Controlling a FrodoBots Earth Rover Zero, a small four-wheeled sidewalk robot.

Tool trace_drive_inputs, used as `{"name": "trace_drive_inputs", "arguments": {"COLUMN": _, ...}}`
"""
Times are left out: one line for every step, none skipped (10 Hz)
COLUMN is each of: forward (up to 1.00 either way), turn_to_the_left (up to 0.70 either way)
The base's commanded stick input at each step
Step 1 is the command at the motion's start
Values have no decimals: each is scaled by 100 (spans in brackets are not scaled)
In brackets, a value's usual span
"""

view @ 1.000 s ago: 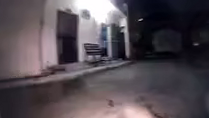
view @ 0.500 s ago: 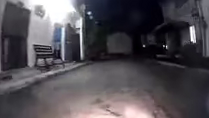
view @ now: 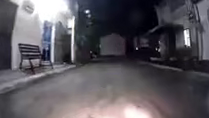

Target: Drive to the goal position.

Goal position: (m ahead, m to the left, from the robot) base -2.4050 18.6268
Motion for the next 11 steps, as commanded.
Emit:
{"name": "trace_drive_inputs", "arguments": {"forward": 100, "turn_to_the_left": -24}}
{"name": "trace_drive_inputs", "arguments": {"forward": 100, "turn_to_the_left": -17}}
{"name": "trace_drive_inputs", "arguments": {"forward": 100, "turn_to_the_left": -9}}
{"name": "trace_drive_inputs", "arguments": {"forward": 100, "turn_to_the_left": -1}}
{"name": "trace_drive_inputs", "arguments": {"forward": 100, "turn_to_the_left": 0}}
{"name": "trace_drive_inputs", "arguments": {"forward": 100, "turn_to_the_left": 0}}
{"name": "trace_drive_inputs", "arguments": {"forward": 100, "turn_to_the_left": 0}}
{"name": "trace_drive_inputs", "arguments": {"forward": 100, "turn_to_the_left": 0}}
{"name": "trace_drive_inputs", "arguments": {"forward": 100, "turn_to_the_left": 0}}
{"name": "trace_drive_inputs", "arguments": {"forward": 100, "turn_to_the_left": 0}}
{"name": "trace_drive_inputs", "arguments": {"forward": 100, "turn_to_the_left": 0}}
